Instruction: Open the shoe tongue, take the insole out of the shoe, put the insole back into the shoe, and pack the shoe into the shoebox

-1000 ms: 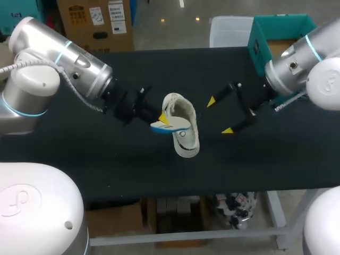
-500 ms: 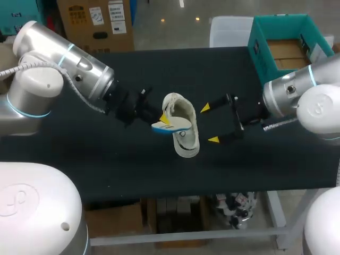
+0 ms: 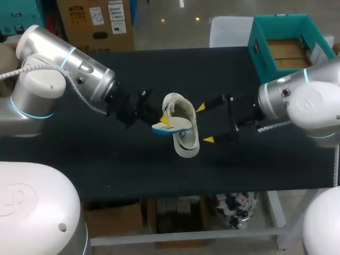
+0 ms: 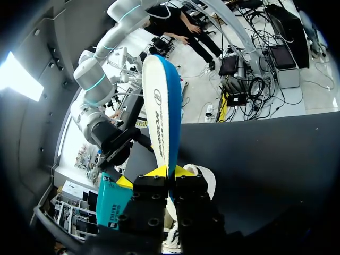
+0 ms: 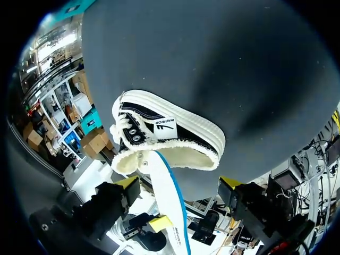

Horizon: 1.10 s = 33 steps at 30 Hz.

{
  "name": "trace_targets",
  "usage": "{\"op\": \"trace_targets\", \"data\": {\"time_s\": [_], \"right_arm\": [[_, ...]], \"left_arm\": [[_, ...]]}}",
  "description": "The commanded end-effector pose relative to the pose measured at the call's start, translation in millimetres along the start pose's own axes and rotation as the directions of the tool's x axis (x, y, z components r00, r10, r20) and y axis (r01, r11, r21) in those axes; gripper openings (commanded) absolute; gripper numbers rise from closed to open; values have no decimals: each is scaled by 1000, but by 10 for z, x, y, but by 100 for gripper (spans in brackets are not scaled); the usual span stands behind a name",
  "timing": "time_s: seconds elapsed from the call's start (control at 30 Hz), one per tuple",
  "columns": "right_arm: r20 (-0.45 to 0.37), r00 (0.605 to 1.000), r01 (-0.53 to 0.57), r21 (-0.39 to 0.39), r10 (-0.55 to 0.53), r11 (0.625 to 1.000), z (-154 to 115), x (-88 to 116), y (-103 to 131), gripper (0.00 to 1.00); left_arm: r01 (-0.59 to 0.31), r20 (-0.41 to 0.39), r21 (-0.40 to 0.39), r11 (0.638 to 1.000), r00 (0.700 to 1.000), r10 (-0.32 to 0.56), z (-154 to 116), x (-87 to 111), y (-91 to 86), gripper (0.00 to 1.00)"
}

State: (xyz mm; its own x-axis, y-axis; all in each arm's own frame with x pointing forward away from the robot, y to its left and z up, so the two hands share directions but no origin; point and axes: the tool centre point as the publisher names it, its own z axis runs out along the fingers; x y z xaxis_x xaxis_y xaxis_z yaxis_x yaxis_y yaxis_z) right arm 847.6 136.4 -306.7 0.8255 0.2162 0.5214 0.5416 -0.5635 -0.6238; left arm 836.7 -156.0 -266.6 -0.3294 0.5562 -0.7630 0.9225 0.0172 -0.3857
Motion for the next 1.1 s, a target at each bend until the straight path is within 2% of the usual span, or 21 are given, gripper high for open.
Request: {"op": "trace_targets", "data": {"time_s": [0.03,0.47,0.6,0.67,0.77,0.83,0.93,1.1], "right_arm": [[2,1000,12,2,-12,1000,26,18,-13,100],[-50,999,23,39,-21,999,164,-12,-55,100],[-47,999,20,58,-17,998,219,-25,-85,100],[-49,999,21,71,-17,997,237,-31,-95,95],[-52,998,27,76,-23,997,247,-35,-130,94],[-70,997,43,87,-37,995,260,-29,-148,93],[-89,995,62,90,-54,994,277,-17,-163,87],[-142,987,93,89,-80,992,300,-6,-162,86]], "left_arm": [[-1,3,3,1000,1000,1,8,6,16,0],[-1,3,3,1000,1000,1,8,6,16,0],[2,21,4,1000,1000,-2,35,65,54,0],[-9,28,9,1000,1000,9,35,89,69,0],[-17,61,40,999,998,15,6,104,97,0],[-20,71,30,999,997,18,0,107,110,0],[-21,102,57,998,995,16,8,106,112,0],[-17,122,65,998,992,9,5,86,110,0]]}}
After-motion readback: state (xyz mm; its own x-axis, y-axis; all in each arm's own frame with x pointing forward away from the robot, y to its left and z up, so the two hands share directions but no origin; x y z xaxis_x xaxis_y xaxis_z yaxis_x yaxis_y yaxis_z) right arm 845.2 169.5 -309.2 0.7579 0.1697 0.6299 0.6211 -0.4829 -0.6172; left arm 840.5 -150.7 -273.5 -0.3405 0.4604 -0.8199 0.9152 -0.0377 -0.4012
